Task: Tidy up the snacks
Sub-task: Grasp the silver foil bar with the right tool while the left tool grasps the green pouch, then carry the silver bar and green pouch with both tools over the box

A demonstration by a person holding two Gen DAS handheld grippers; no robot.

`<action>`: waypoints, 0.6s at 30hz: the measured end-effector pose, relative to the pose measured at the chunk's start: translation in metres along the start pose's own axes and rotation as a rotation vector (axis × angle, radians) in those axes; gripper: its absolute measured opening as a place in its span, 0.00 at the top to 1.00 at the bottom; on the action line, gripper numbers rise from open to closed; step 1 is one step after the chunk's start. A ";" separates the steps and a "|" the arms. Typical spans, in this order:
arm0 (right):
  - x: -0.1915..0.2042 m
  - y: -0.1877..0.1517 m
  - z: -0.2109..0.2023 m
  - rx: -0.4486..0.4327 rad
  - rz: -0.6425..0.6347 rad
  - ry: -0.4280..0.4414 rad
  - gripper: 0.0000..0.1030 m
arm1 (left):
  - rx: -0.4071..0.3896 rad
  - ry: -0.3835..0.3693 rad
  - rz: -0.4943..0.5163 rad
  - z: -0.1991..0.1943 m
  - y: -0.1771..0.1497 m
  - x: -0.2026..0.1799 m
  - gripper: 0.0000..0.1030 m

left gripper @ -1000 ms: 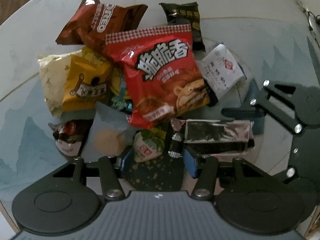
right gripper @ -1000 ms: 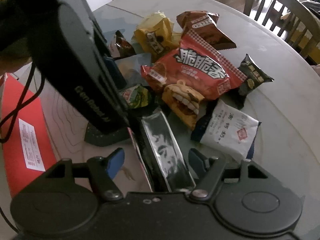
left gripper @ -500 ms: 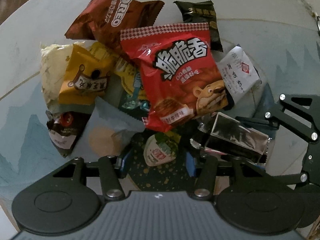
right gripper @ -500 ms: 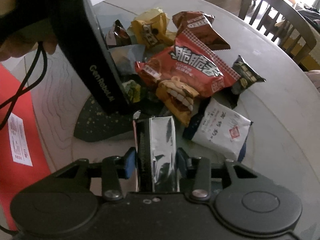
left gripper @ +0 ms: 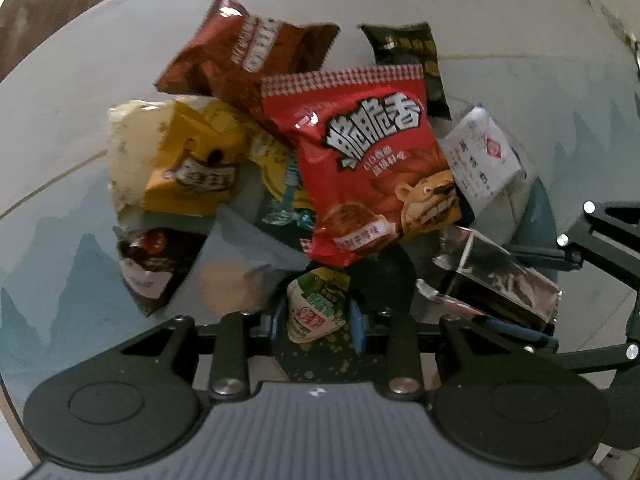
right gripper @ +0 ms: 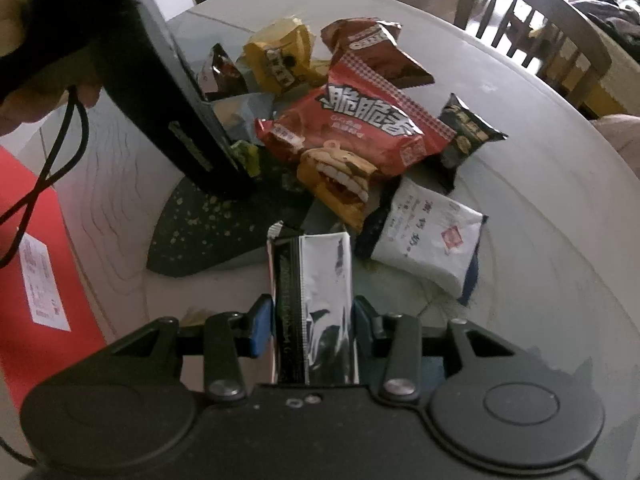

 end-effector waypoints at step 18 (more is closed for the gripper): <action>0.007 0.003 -0.086 -0.108 0.086 -0.115 0.59 | -0.205 0.045 -0.013 -0.114 -0.032 -0.017 0.69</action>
Point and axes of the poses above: each gripper's, at about its wrist camera, not at the fingertips, and z roughly the way its jaws point, x to its left, y to its top, the point moved 3 cm from there along z, roughly the way its jaws point, and after that the axes turned 14 degrees about -y, right-handed, at the moved point
